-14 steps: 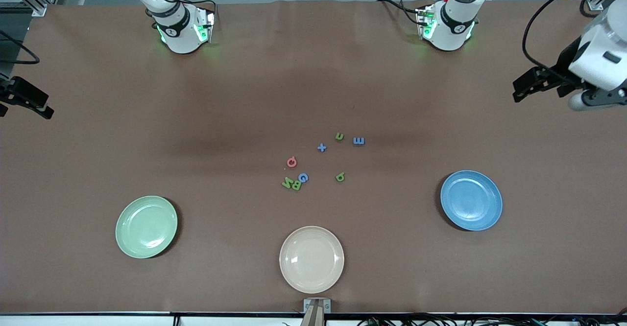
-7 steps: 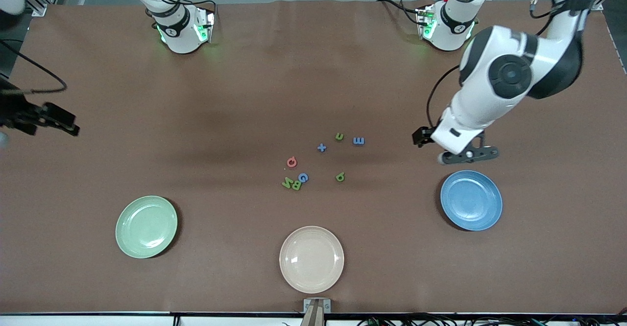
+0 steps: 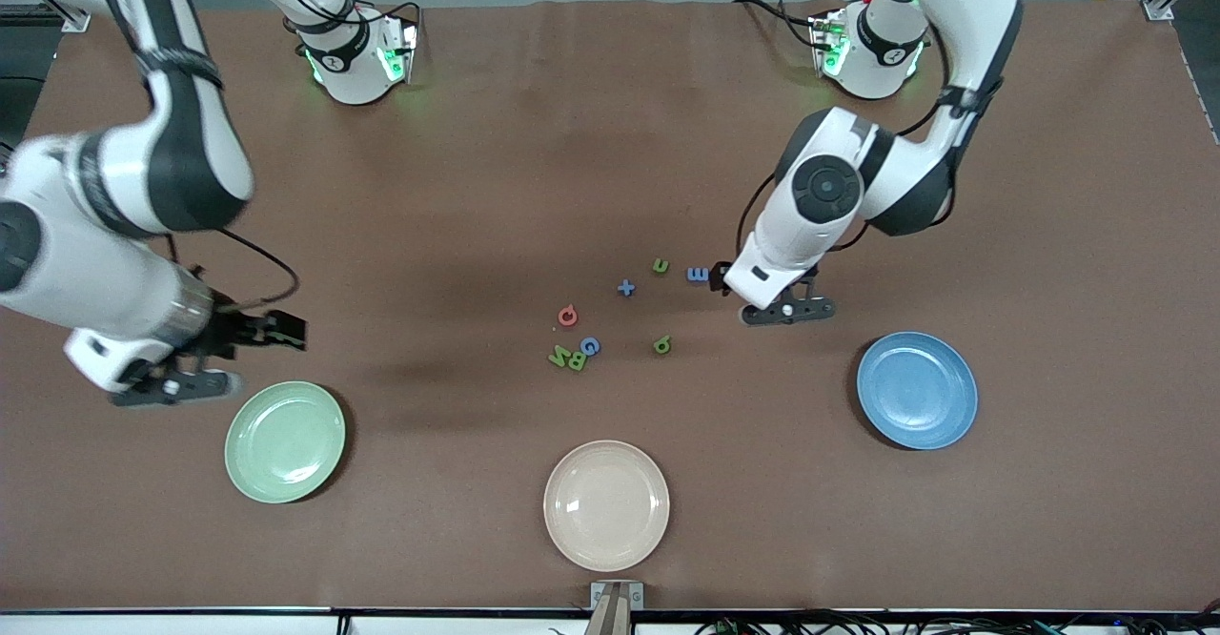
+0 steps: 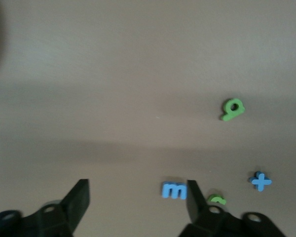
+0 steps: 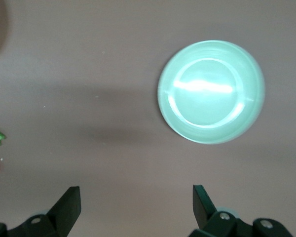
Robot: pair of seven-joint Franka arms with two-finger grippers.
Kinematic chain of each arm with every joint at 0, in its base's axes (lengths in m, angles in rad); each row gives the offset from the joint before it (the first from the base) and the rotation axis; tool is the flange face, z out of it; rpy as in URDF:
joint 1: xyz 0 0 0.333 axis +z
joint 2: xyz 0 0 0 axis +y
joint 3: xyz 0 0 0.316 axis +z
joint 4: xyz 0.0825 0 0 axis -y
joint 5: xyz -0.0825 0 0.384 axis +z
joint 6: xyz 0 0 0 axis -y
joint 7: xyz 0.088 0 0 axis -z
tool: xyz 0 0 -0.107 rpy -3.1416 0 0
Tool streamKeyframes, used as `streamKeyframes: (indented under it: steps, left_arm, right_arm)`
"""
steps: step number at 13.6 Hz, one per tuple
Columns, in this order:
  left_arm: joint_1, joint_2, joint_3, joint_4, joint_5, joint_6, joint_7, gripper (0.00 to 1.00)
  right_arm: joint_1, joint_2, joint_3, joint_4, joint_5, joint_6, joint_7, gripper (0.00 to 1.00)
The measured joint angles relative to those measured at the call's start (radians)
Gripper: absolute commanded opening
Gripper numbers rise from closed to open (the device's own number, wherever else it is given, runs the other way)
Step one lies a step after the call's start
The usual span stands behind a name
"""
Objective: Sort upper and lower case letters into plates
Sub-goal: 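Grasp the blue m with the left gripper while the right gripper lowers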
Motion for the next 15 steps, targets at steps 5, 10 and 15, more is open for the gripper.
streamKeyframes:
  steps: [5, 10, 15]
  left_arm:
    - [-0.085, 0.110, -0.026, 0.030, 0.000, 0.040, -0.023, 0.81]
    - [-0.099, 0.166, -0.026, 0.021, 0.008, 0.092, -0.023, 0.81]
    - [-0.097, 0.166, -0.023, -0.037, 0.012, 0.093, -0.040, 0.80]
  right_arm:
    - [0.132, 0.126, 0.001, 0.001, 0.000, 0.103, 0.252, 1.00]
    - [0.267, 0.188, 0.003, -0.006, 0.015, 0.149, 0.476, 1.00]
    - [0.378, 0.236, 0.003, -0.106, 0.074, 0.371, 0.656, 1.00]
